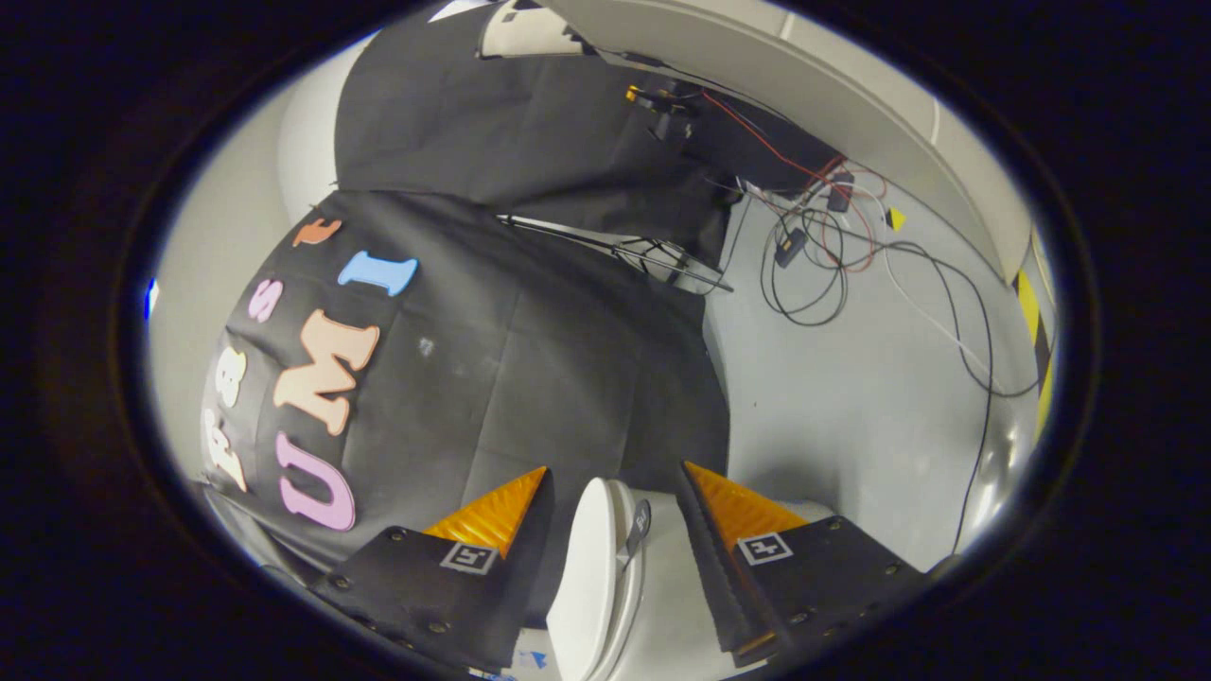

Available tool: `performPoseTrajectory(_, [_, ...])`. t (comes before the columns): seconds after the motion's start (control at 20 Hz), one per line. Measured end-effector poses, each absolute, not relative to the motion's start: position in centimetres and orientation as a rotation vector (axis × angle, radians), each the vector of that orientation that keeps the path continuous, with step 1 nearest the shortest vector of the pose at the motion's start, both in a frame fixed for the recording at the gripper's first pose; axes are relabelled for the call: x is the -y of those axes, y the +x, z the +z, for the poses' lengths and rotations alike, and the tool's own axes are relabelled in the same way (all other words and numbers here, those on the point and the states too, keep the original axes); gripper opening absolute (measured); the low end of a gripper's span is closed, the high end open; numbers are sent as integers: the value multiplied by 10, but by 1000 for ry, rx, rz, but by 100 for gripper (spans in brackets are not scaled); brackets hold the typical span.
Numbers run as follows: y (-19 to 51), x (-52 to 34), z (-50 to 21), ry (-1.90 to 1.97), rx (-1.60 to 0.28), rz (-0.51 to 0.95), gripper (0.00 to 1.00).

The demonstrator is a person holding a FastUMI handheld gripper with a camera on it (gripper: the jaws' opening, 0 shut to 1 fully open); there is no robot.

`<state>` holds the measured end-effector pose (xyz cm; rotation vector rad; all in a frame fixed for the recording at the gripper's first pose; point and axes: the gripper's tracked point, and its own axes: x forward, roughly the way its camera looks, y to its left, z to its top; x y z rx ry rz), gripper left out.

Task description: Open the toilet lid.

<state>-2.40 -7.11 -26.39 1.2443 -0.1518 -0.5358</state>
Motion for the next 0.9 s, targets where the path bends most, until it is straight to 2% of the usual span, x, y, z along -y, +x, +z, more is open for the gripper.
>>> performPoseTrajectory(0.45, [49, 49, -321, 1361, 52, -454, 77])
performPoseTrajectory(0.55, [63, 46, -323, 1359, 38, -429, 67])
performPoseTrajectory(0.9, [99, 36, -315, 1379, 38, -325, 67])
